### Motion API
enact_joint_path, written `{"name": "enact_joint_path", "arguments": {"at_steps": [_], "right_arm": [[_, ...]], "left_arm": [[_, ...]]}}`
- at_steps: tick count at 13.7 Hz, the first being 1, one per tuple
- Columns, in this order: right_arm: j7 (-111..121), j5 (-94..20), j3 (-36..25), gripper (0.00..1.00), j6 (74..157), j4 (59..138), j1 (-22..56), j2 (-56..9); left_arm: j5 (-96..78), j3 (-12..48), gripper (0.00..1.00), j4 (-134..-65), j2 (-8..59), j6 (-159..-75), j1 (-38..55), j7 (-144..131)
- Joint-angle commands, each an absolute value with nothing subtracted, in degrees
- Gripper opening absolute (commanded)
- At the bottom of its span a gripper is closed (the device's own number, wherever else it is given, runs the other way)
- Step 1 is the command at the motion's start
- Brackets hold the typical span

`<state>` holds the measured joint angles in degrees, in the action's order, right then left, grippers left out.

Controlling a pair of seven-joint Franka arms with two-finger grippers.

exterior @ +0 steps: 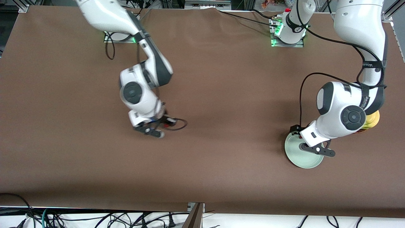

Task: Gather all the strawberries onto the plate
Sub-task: 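Release the last strawberry mid-table while the left gripper comes back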

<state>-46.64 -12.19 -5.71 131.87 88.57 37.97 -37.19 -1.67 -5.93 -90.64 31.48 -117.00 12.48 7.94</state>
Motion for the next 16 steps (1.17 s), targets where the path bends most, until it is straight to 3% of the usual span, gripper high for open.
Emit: {"name": "enact_joint_path", "arguments": {"at_steps": [1,3,6,7,9,11,16], "right_arm": [[-56.9,-12.9,-6.5,0.2,141.2,85.0,44.7,-43.4],[-60.2,-12.9,-6.4,0.2,146.5,84.9,48.3,-46.0],[-62.4,-12.9,-6.4,0.2,148.1,85.0,51.2,-47.6],[-62.4,-12.9,-6.4,0.25,148.1,85.0,51.4,-47.6],[-61.5,-12.1,-6.7,1.0,147.7,84.9,51.8,-46.9],[-58.9,-10.9,-7.9,1.0,145.2,84.8,50.6,-44.1],[-34.9,-10.8,-9.8,1.0,126.5,84.8,40.6,-33.1]], "left_arm": [[-2.2,-6.5,1.0,-91.0,29.8,-113.7,14.5,4.5],[-2.7,-6.3,1.0,-91.0,30.0,-113.7,15.6,1.9],[-2.7,-6.2,1.0,-91.2,30.6,-113.8,19.6,-6.7],[-2.9,-6.1,1.0,-91.2,30.9,-114.1,20.9,-9.0],[-5.0,-6.1,1.0,-91.2,32.2,-115.5,24.0,-14.0],[-7.9,-6.1,1.0,-91.4,34.5,-120.9,27.2,-15.8],[-15.2,-2.8,1.0,-91.1,36.6,-123.8,29.4,-21.2]]}}
